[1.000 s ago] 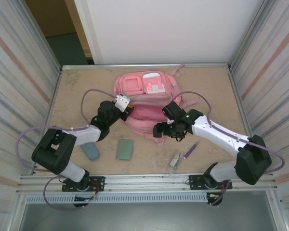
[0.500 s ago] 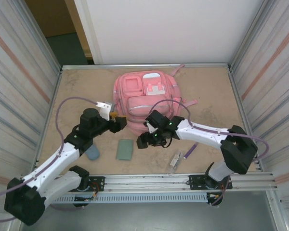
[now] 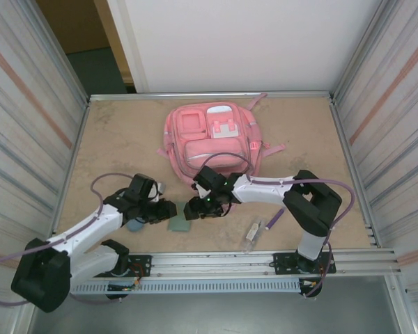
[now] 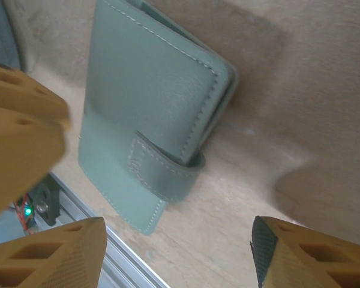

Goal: Pack the student bag

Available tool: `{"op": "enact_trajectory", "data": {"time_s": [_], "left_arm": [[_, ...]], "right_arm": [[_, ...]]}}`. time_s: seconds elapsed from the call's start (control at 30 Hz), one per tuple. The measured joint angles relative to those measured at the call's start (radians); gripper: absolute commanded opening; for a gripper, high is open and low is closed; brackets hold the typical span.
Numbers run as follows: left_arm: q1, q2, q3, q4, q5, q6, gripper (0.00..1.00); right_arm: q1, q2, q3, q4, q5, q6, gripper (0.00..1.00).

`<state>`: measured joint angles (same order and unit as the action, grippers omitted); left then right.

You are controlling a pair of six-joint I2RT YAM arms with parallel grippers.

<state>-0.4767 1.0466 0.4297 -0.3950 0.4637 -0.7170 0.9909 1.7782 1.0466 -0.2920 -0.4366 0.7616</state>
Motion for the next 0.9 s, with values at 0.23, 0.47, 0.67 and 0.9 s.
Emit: {"op": "enact_trajectory", "data": {"time_s": [0.23,0.47,0.67,0.9], "left_arm": [[0.035,0.053,-0.048,0.049,0.032,-0.054,0.01],[0.139,-0.016,-0.145,0.135,0.121,-0.105,0.00],[0.150,-0.096,-0.161,0.099,0.087,-0.114,0.00],[0.150,-0.116,-0.165,0.089,0.079,-0.130,0.00]], "right_arm": [[0.000,0.092,0.009,0.103,-0.080,0.026,0.53],[0.000,0.127,0.034,0.164,-0.114,0.040,0.53],[0.000,0.159,0.062,0.191,-0.123,0.039,0.44],[0.000,0.181,0.084,0.204,-0.143,0.036,0.30]]}}
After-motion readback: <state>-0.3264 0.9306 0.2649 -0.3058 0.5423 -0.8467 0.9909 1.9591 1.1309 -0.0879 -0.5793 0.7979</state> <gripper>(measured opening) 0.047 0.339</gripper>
